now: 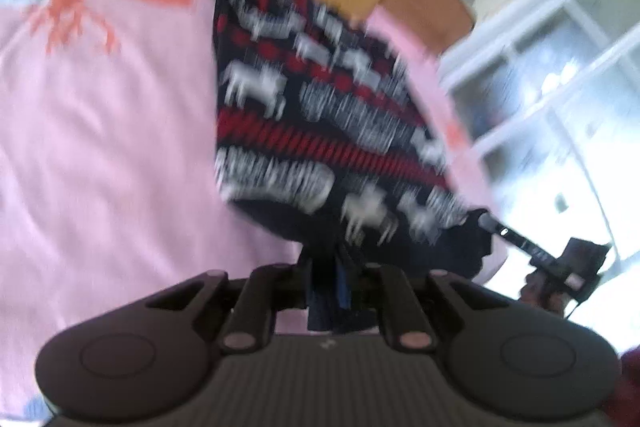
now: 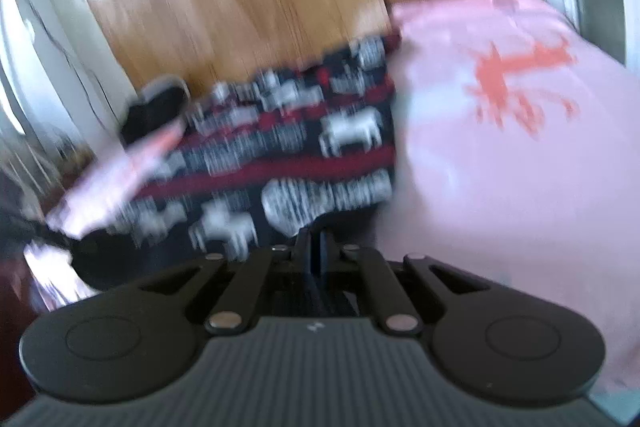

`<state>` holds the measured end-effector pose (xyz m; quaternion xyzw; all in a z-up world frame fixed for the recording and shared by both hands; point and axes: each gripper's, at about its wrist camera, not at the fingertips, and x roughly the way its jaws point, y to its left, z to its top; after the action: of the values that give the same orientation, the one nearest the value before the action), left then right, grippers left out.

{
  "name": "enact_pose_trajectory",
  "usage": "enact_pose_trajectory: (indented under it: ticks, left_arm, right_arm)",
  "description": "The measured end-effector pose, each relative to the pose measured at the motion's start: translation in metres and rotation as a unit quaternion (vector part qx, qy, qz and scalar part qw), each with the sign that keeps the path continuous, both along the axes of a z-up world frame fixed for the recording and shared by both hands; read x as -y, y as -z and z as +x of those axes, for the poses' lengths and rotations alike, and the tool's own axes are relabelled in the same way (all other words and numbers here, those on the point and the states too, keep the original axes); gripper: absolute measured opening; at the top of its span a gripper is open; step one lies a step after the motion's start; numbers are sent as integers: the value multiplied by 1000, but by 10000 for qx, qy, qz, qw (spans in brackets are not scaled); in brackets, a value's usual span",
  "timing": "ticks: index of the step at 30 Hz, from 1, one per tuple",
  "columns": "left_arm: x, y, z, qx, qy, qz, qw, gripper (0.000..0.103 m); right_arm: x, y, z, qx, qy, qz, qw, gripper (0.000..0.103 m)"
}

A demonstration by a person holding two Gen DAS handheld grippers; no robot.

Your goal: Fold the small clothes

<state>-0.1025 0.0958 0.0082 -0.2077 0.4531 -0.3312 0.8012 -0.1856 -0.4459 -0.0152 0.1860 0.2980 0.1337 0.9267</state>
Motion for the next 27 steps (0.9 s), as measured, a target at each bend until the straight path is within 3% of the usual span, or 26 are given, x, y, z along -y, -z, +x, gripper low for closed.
enact_pose_trajectory:
  ticks: [3, 6, 7, 9, 10, 11, 13, 15, 17, 21, 22, 23, 25, 27]
  left_arm:
    - [-5, -21, 23, 377, -362, -370, 9979, 10]
    - [-4, -35, 70, 637, -958, -551, 9918, 14]
    - [-1, -36, 87, 625, -1252, -459, 9891, 22]
    - [5, -31, 118, 465, -1874, 81, 9811, 37]
    - [7, -28, 124, 398, -2021, 259, 9782, 40]
    - [7, -24, 124, 364, -2016, 290, 9784, 43]
    - [6, -18, 114, 479, -1786, 236, 9825, 63]
    - [7, -12, 103, 606, -1820, 467, 9803, 79]
    - [9, -6, 99, 607, -1771, 534, 9809, 84]
    - [17, -4, 101, 600, -1556, 504, 9847, 80]
    - [21, -3, 100, 640, -1526, 573, 9845, 72]
    - [24, -2, 100, 671, -1458, 646, 9849, 64]
    - [31, 2, 102, 629, -1277, 820, 9864, 20]
    - [32, 6, 103, 613, -1225, 1019, 9853, 16]
  right_arm:
    - [8, -19, 29, 499, 90, 293, 9983, 7]
    - [9, -37, 89, 788, 291, 311, 9960, 7]
    - [8, -40, 112, 745, 458, 289, 9958, 7]
    - [3, -34, 162, 500, 838, 115, 9952, 12]
    - [-1, -28, 183, 383, 910, -145, 9950, 21]
    - [-5, -24, 196, 188, 991, -400, 9941, 38]
    - [-3, -17, 196, -21, 1128, -399, 9928, 47]
    - [2, -15, 176, 274, 978, -141, 9947, 55]
    - [4, -10, 160, 319, 1086, -300, 9931, 63]
    - [6, 4, 152, 10, 1068, -340, 9937, 63]
    - [5, 5, 152, -20, 1023, -279, 9944, 51]
    - [4, 6, 147, -7, 952, -234, 9952, 9]
    - [-2, 3, 138, 19, 946, -272, 9951, 9]
    - [-6, 0, 120, 184, 1049, -329, 9938, 9]
